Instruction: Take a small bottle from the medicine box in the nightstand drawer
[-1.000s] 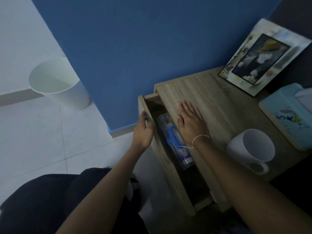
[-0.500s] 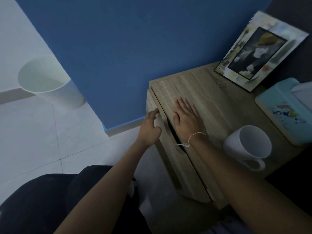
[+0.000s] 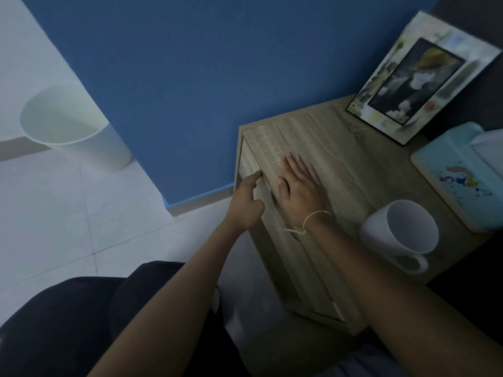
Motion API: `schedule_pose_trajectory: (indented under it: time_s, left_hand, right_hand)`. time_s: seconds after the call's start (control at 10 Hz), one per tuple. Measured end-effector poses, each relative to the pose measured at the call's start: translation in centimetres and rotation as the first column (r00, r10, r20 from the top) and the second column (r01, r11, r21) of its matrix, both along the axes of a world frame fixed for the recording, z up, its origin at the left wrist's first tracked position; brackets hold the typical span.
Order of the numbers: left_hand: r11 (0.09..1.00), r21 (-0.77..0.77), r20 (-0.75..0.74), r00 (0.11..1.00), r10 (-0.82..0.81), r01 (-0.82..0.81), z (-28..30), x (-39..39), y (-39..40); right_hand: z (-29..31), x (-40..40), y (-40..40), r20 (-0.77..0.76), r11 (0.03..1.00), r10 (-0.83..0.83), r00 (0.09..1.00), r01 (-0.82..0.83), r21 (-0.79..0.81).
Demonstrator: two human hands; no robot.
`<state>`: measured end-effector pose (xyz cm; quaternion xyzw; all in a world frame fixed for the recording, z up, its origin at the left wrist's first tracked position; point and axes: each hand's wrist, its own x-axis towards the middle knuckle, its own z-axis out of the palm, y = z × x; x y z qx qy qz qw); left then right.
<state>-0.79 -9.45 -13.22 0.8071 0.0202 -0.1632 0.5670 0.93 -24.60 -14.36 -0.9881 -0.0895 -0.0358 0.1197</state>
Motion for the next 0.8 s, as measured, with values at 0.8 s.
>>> schedule_pose_trajectory:
  time_s: [0.8]
  left_hand:
    - [0.774,0.634,0.251,0.947,-0.198,-0.006,6.1,-8.9,9.1]
  right_hand:
    - [5.8,-4.8,4.9,-0.242,0.999,-0.022,0.970,0.010,-0.049]
